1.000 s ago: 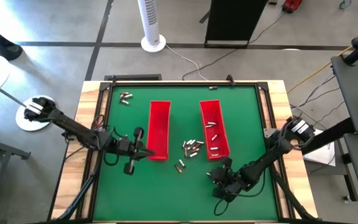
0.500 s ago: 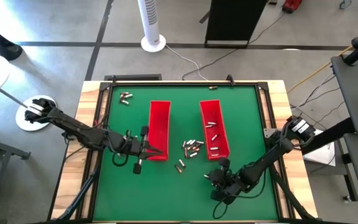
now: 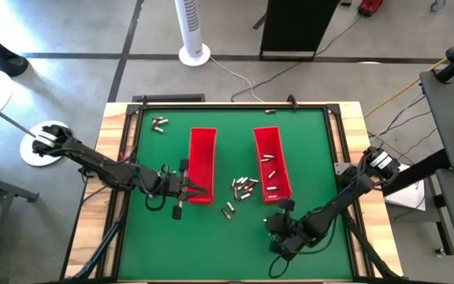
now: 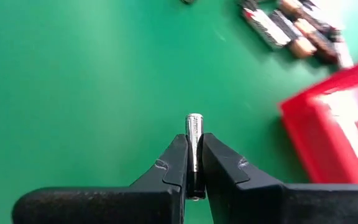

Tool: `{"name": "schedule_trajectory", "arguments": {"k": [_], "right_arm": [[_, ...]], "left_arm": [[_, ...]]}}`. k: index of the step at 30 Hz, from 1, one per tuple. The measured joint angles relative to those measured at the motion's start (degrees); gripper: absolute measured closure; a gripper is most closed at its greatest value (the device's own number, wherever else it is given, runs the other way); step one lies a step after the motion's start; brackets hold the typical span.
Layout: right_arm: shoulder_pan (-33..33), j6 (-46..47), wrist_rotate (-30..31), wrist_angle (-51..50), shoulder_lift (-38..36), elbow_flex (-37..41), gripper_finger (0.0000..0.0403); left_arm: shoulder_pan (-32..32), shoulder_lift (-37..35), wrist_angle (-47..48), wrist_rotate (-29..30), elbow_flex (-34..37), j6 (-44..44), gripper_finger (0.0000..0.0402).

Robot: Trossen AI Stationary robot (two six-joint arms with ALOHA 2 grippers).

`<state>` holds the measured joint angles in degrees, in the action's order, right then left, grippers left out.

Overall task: Sort batteries
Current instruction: Put the silver battery into the right red bin

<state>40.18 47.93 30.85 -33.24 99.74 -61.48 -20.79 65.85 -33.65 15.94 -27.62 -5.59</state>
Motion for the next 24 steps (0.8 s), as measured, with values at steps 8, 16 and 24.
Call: {"name": "schedule_trajectory", "arguments": {"k": [8, 16, 24], "right_arm": [[-2.1, -4.3, 0.7, -18.0, 0.0, -7.6, 0.0374], [-9.5, -18.7, -1.9, -20.8, 0.0, -8.2, 0.0374], [-13.7, -25.1, -6.0, -19.6, 0.0, -10.1, 0.0374]], "left_arm": [[0.0, 1.6, -1.6, -0.1, -0.1, -0.5, 0.0402], [0.0, 3.9, -0.8, -0.4, -2.7, -0.4, 0.0402], [0.0, 6.4, 1.8, -0.5, -5.3, -1.3, 0.0402]]}}
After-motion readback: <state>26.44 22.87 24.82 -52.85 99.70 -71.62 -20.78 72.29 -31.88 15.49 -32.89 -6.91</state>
